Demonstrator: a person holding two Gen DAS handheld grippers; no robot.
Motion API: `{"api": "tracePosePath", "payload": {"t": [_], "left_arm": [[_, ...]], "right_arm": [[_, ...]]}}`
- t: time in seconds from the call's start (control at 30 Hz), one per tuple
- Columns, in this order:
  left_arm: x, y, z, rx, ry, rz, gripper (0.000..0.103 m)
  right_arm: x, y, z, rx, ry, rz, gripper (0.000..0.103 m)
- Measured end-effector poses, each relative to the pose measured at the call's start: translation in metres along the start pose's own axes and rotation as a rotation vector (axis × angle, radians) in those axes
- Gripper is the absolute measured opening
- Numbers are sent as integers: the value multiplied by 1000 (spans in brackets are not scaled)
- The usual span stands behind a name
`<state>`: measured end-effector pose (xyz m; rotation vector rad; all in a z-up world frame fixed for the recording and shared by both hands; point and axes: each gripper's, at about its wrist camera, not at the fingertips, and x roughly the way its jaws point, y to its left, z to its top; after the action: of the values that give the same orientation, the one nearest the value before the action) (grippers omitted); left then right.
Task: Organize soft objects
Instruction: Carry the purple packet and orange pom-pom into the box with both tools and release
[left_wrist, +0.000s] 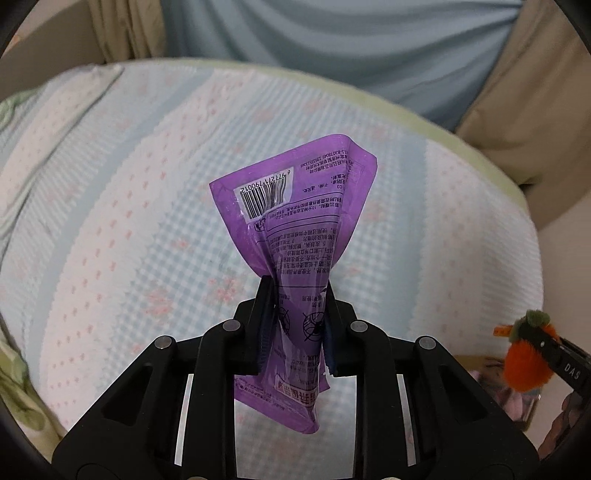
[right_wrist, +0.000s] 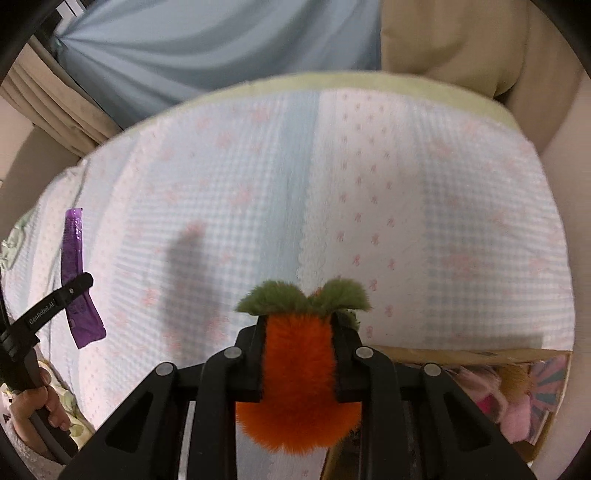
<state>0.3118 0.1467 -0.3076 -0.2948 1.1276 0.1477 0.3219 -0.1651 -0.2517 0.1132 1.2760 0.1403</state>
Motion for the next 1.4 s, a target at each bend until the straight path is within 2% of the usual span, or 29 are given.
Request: {"api": "tracePosePath", "payload": {"t": [0.2,0.3,0.47,0.67,0.87,1.03,1.23,1.4], "left_arm": [[-68,-31,-13,46,-74,-25,20],[-96,-49,-26,71,-86,-43,20],[-141,-87,-65,103,-109,-92,20],[-170,-145,-115,153,-101,-147,20],[-173,-210,-151,211,-57,-210,20],[-163,-268,-174,302,-15,-245,20],[-125,-318,-196,413,59,-252,20],[-89,-344,-207,484,109,-240,20]], "right_arm": [[-70,-8,-25,5,-101,15,23],[-100,-19,-42,30,-130,23,23],[-143,-47,-71,65,-174,19,23],[-184,-92,-107,99,-206,-3,23],[-204,-140,-133,139,-202,-39,23],[-205,-178,-149,196,-172,-67,23],[-180,-214,-155,260,-125,-83,23],[-147,-230,-156,291,-63,-71,23]]}}
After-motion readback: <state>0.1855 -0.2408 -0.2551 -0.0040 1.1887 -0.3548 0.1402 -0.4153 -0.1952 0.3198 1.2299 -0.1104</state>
